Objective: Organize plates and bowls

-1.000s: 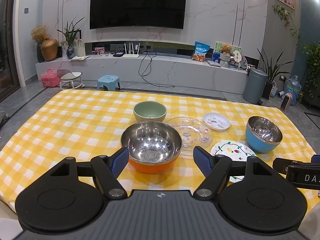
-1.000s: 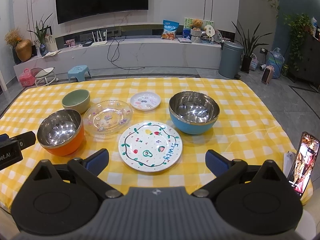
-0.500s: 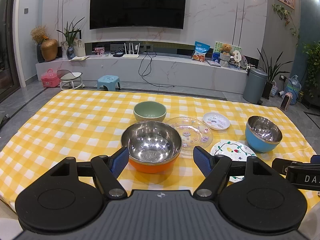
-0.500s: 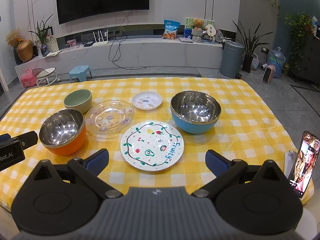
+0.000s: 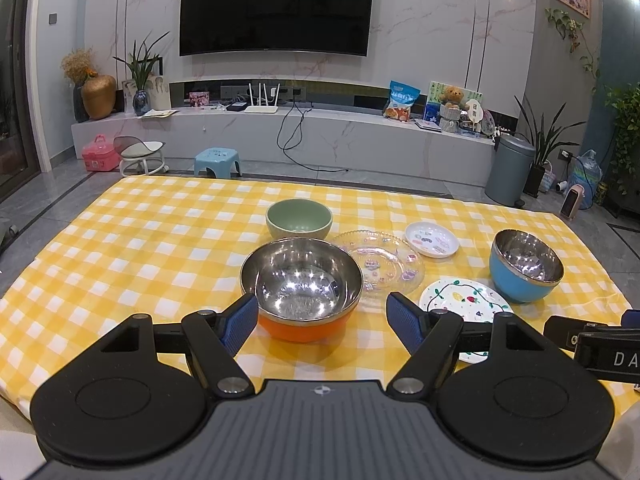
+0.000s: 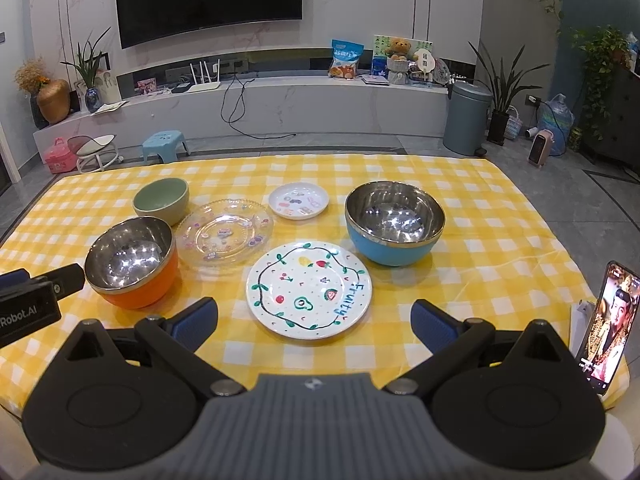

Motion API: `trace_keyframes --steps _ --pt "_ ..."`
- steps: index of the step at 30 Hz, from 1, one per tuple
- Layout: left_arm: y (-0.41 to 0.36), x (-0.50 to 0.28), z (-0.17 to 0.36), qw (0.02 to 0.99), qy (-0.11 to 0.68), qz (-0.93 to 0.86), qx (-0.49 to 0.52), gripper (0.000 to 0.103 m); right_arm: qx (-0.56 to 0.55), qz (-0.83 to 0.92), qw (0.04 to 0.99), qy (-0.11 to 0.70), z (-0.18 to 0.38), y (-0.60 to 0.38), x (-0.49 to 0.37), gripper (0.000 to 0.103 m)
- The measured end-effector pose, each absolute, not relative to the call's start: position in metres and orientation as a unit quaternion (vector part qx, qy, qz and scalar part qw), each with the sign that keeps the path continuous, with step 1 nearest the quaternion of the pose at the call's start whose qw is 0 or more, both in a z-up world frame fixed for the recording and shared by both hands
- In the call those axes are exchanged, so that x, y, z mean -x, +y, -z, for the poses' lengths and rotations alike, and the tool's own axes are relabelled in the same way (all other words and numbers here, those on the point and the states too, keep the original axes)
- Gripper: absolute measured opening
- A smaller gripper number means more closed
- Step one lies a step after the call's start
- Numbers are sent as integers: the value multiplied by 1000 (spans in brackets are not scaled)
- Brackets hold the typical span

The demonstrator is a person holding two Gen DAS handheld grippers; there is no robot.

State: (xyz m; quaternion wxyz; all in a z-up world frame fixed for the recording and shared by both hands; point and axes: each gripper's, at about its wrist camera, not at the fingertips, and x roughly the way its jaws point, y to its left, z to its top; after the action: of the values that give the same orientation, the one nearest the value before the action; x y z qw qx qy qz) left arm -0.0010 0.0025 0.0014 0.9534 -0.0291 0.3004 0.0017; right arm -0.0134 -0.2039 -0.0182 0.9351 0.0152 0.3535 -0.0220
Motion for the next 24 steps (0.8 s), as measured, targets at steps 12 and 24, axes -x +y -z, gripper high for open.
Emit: trace_keyframes --steps 12,24 --pt "1 2 -1 953 302 -3 30 87 -18 22 935 353 17 -204 15 100" --pt "1 1 -1 952 305 3 39 85 -15 23 935 353 18 -206 14 100"
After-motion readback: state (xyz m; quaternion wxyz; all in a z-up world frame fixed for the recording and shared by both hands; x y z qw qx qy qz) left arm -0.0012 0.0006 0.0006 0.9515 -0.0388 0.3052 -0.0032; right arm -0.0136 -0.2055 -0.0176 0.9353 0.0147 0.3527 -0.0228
